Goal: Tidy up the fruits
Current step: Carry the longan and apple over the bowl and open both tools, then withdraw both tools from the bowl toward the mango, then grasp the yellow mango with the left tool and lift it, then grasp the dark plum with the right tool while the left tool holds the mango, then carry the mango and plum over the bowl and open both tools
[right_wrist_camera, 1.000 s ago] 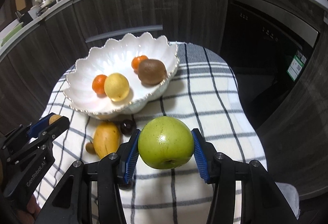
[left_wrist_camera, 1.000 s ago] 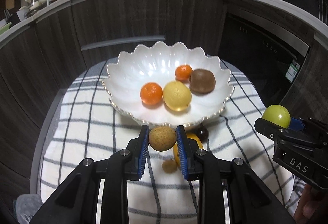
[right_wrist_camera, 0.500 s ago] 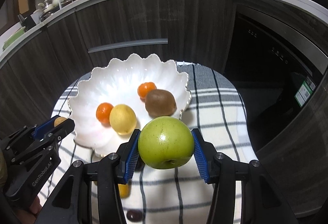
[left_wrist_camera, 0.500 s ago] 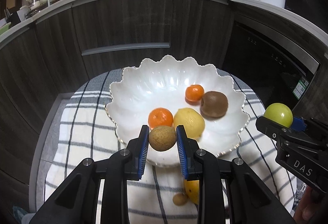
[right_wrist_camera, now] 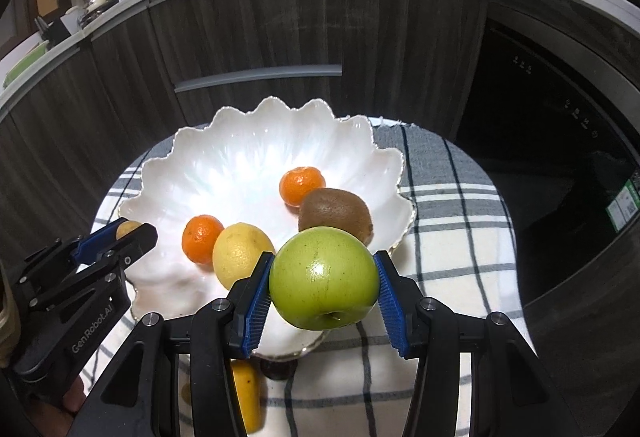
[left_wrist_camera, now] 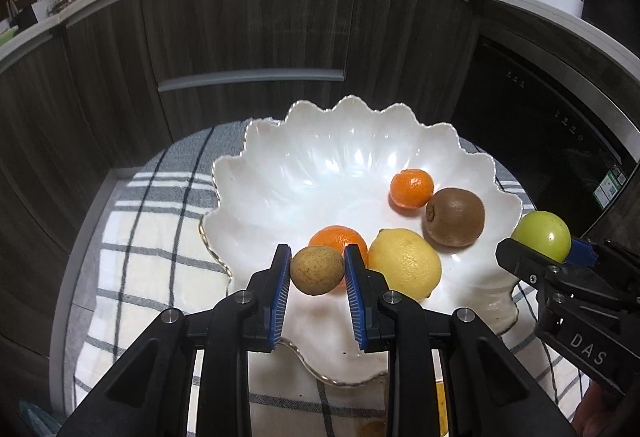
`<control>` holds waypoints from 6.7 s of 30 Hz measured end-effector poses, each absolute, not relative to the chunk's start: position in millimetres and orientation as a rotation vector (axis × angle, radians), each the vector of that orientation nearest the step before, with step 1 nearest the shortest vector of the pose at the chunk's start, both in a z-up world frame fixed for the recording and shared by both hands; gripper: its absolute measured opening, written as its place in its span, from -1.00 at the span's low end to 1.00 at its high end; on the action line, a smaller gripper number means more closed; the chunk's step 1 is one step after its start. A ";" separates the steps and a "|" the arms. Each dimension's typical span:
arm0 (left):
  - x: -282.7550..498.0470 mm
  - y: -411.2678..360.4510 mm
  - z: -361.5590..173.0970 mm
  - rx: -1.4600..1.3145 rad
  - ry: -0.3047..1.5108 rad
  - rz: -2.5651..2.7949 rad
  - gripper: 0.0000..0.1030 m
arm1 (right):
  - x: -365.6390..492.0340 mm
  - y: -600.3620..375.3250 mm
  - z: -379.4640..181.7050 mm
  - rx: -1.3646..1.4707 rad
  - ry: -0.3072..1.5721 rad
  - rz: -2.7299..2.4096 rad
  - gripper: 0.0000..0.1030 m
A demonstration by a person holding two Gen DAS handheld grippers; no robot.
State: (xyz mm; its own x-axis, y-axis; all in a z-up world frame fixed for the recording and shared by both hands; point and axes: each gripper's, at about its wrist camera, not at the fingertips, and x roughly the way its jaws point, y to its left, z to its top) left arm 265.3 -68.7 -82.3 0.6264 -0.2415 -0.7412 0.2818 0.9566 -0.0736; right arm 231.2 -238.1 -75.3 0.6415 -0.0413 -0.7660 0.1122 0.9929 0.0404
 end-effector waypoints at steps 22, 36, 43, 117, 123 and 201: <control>246.8 -59.8 -78.7 0.031 0.854 -0.226 0.66 | 225.1 -237.8 -66.6 0.040 0.868 -0.146 0.55; 207.0 -60.2 -55.5 0.059 0.803 -0.230 0.79 | 179.8 -245.5 -57.2 0.072 0.865 -0.184 0.55; 190.1 -60.0 -47.7 0.064 0.787 -0.236 0.79 | 163.7 -247.5 -48.6 0.082 0.845 -0.195 0.55; 176.2 -134.1 -146.0 0.211 0.935 -0.358 -0.03 | 123.0 -296.1 -131.6 0.159 0.970 -0.290 0.55; 169.0 -120.6 -129.4 0.196 0.918 -0.356 -0.03 | 119.9 -290.4 -125.0 0.151 0.956 -0.282 0.55; 134.6 -37.4 -80.0 0.094 0.838 -0.306 -0.03 | 107.9 -203.4 -83.7 0.091 0.883 -0.042 -0.44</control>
State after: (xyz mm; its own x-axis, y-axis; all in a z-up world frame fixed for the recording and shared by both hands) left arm 134.6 -37.4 -80.0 0.6277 -0.2297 -0.7437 0.3035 0.9521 -0.0379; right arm 107.9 -203.4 -83.7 0.6343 0.0012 -0.7731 0.0740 0.9953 0.0623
